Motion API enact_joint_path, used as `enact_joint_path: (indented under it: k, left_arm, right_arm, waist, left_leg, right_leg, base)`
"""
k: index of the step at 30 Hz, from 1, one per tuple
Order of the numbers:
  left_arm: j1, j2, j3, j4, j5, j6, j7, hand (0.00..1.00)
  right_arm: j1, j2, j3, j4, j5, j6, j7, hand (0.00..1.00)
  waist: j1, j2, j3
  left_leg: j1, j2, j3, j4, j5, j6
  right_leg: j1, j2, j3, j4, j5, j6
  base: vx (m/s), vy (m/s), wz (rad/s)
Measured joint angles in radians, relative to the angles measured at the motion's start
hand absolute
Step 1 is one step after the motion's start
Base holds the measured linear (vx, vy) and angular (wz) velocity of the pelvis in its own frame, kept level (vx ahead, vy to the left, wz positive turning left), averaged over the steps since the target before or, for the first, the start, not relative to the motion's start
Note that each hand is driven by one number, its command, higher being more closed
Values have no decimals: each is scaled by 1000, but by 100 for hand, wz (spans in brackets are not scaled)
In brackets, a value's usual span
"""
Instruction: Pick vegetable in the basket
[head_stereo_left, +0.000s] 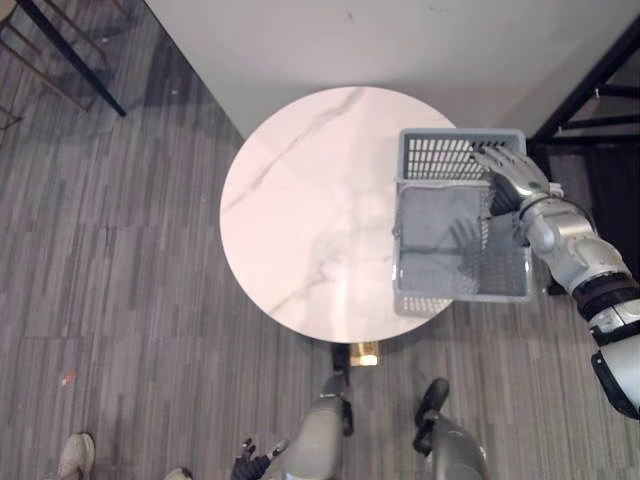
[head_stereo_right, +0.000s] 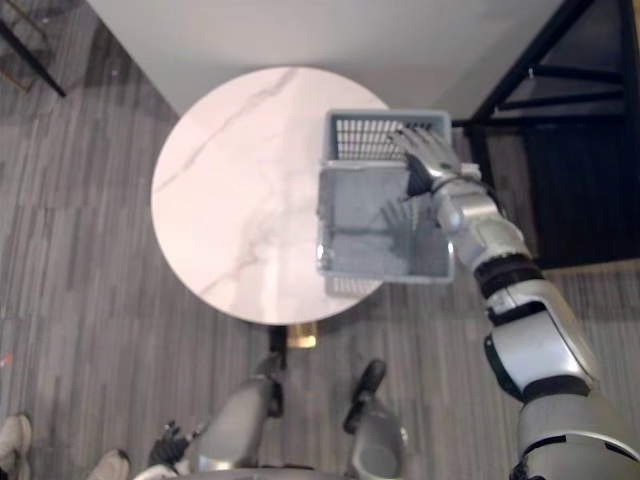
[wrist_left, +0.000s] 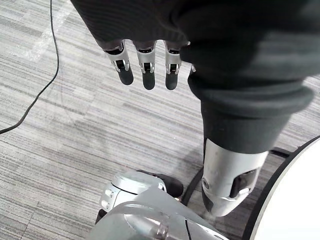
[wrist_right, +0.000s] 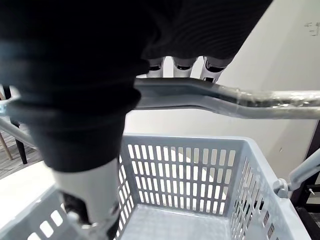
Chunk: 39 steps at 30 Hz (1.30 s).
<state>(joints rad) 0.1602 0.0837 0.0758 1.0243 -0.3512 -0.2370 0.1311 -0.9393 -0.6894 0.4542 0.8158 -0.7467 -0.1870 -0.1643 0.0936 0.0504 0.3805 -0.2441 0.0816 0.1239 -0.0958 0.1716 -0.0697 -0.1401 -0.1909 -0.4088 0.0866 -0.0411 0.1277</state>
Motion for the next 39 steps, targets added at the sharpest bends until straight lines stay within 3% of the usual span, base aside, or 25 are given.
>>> enact_joint_path:
  k: [6,7,16,30,34,39]
  left_arm:
    - [-1,1,-1,0,0,0,0,0]
    - [-1,2,-2,0,0,0,0,0]
    - [-10,7,-12,0,0,0,1,0]
    - [-21,28,-42,0,4,7,2,0]
    - [-21,39,-43,0,22,15,0,0]
    - [-19,59,-41,12,56,42,-8,0]
  right_arm:
    - [3,1,28,-21,0,0,2,0]
    - [3,1,28,-21,0,1,2,100]
    - [17,7,19,-12,1,10,-1,100]
    - [10,112,-35,104,0,37,-2,100]
    - [78,123,-7,60,0,38,36,100]
    - [233,111,48,-86,-1,26,89,100]
  waist:
    - [0,-1,0]
    - [0,-1,0]
    - [1,-3,0]
    - [2,-16,-6]
    - [-2,-35,-23]
    - [-8,-67,-90]
  left_leg:
    - [2,2,2,0,0,0]
    - [2,2,2,0,0,0]
    - [2,2,2,0,1,-1]
    - [20,9,6,0,10,-16]
    - [46,12,11,-1,10,-16]
    - [78,12,28,-1,7,-19]
  right_leg:
    - [-1,1,3,3,0,0]
    - [-1,1,3,4,0,0]
    - [-2,1,4,5,0,0]
    - [3,1,20,22,1,-1]
    - [24,2,28,23,1,-1]
    - [47,1,43,21,0,0]
  base:
    - [1,2,-1]
    - [0,0,0]
    - [0,0,0]
    - [-3,0,-1]
    - [-7,-3,-5]
    - [17,-4,-9]
